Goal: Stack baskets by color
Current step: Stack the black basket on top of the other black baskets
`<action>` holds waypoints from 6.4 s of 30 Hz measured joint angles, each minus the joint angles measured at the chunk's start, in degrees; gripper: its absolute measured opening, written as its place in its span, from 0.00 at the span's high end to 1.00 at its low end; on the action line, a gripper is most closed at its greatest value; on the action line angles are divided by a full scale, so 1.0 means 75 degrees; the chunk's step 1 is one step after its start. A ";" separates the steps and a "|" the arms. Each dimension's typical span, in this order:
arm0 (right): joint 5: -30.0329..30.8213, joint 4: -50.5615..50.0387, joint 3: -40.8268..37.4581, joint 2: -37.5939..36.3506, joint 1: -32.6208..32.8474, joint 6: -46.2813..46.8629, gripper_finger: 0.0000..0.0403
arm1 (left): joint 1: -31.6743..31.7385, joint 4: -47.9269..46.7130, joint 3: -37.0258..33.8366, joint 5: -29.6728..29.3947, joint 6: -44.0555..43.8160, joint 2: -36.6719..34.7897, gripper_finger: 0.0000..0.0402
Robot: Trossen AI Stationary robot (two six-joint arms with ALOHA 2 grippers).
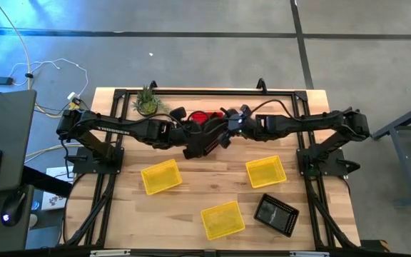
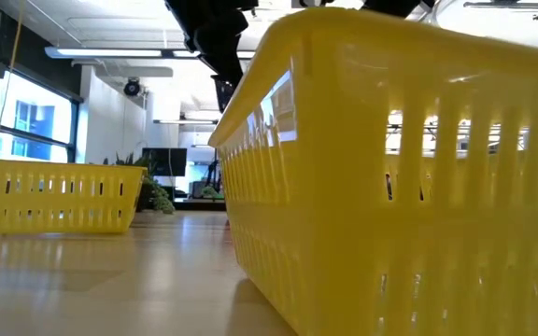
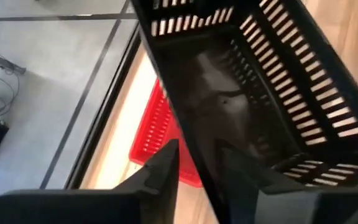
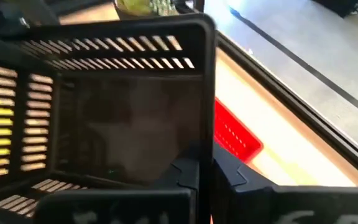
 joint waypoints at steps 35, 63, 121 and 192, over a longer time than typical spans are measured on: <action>-0.0495 -0.4481 -0.0006 -0.1830 0.1205 0.0519 1.00 | -0.0052 0.0899 0.0003 0.2432 0.1063 -0.0271 0.68; -0.2474 -0.6541 -0.0006 -0.2273 0.2654 -0.2044 1.00 | -0.0050 0.0809 0.0003 0.2393 0.0917 -0.0265 0.68; -0.4171 -0.4055 -0.0068 -0.0598 0.5512 -0.6494 1.00 | -0.0050 0.0787 0.0003 0.2460 -0.1235 -0.0259 0.68; -0.2774 -0.4451 -0.0102 0.0079 0.5507 -0.1096 0.84 | -0.0052 0.0793 0.0003 0.2600 -0.0415 -0.0259 0.68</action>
